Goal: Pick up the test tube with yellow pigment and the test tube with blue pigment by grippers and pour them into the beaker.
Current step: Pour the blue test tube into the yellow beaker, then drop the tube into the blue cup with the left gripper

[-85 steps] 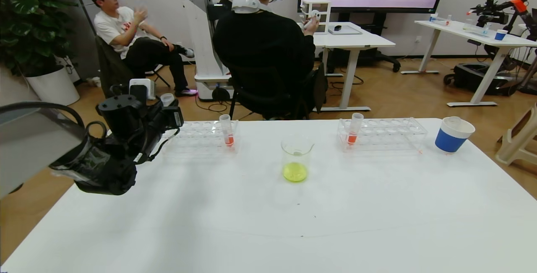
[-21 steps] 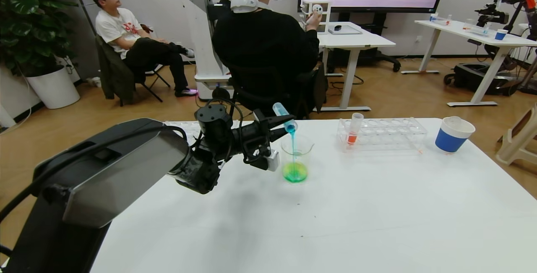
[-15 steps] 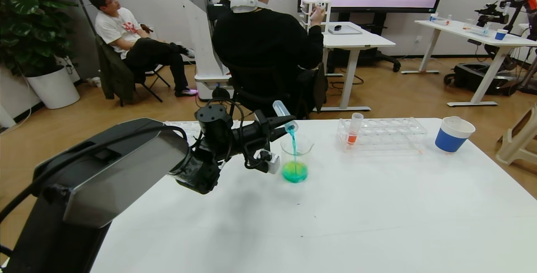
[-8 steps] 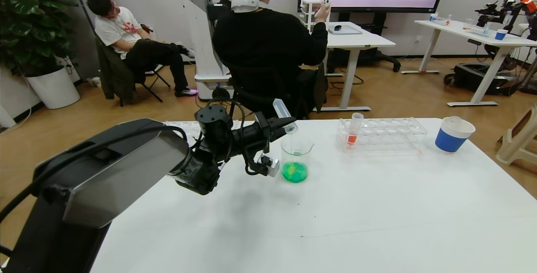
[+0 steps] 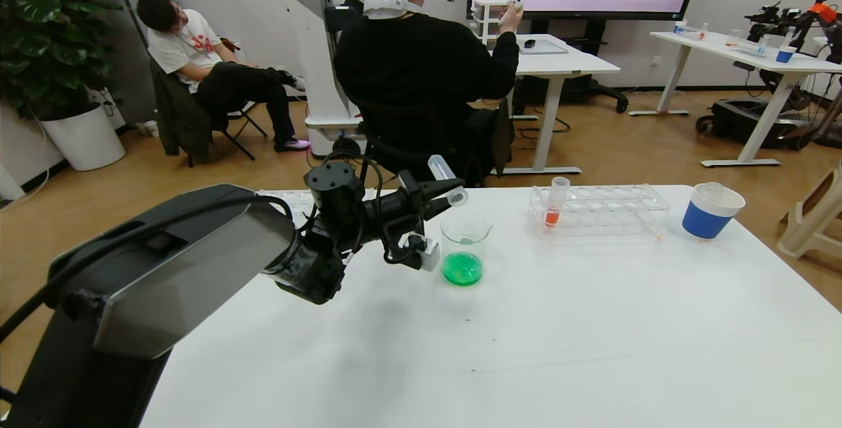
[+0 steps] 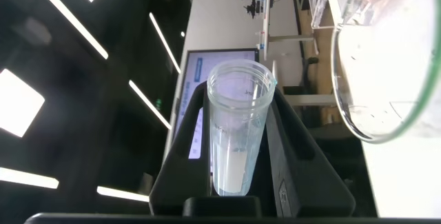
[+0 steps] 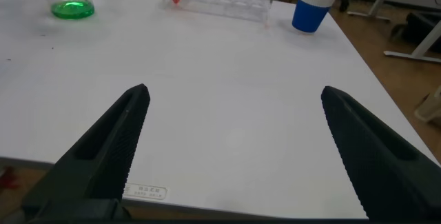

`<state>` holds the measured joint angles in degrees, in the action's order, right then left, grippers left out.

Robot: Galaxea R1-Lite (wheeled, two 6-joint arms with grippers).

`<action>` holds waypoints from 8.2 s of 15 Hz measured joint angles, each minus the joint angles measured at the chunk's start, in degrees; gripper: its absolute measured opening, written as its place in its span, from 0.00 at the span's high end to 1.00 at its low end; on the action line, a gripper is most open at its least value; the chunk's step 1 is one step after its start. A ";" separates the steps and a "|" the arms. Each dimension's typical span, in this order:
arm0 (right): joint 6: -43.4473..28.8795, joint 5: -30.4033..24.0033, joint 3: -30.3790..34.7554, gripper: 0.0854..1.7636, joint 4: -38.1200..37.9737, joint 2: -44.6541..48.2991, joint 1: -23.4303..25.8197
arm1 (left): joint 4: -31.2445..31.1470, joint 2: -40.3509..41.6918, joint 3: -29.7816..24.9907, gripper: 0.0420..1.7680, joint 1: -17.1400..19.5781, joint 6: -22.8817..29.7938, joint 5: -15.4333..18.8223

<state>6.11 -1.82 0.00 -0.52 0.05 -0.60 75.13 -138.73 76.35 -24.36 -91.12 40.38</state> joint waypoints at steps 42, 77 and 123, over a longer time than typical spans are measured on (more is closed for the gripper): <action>-0.02 0.00 0.00 0.02 0.00 0.00 -0.02 | -26.67 27.93 -14.95 0.73 32.26 94.54 -58.65; 0.00 0.00 0.00 0.02 0.00 0.00 0.00 | -18.58 19.88 -13.45 0.01 20.29 92.16 -59.48; 0.00 0.00 0.00 0.02 0.00 0.00 0.00 | -75.40 138.73 -75.84 0.01 24.09 88.10 -39.28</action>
<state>6.11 -1.82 0.00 -0.52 0.05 -0.60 -0.27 0.00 0.51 -0.27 -3.02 1.10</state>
